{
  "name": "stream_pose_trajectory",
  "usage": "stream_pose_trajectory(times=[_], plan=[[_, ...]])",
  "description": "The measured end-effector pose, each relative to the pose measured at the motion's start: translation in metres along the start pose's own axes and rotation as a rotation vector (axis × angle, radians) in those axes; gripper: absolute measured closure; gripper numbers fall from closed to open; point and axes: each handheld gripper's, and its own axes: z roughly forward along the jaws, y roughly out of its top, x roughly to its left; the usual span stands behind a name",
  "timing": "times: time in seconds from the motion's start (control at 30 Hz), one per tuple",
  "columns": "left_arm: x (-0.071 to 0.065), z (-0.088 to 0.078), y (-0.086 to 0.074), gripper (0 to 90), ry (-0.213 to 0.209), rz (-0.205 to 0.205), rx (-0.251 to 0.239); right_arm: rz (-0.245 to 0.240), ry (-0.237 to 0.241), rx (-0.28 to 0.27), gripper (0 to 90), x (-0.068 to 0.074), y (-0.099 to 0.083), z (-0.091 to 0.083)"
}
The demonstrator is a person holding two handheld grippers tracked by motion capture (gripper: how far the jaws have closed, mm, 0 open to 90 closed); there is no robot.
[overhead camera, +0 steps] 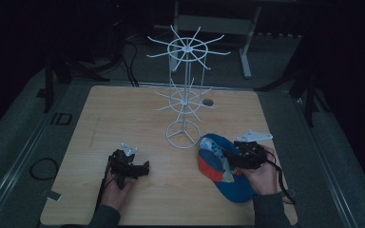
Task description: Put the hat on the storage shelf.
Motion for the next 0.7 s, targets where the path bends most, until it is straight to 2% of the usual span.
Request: stream_pose_trajectory(times=[0.17,0.37,0.7], plan=[[0.0,0.0,0.0,2.4,0.0,-0.002,-0.002,-0.021,-0.016,0.023,40.8,0.0,0.004,0.004],[0.0,0.0,0.001,2.4,0.004,-0.007,0.002,-0.079,-0.006,0.083,39.1,-0.006,0.011,0.01],[-0.001,0.001,0.001,2.4,0.008,-0.008,0.002,-0.091,-0.015,0.098,36.6,-0.013,0.019,0.017]])
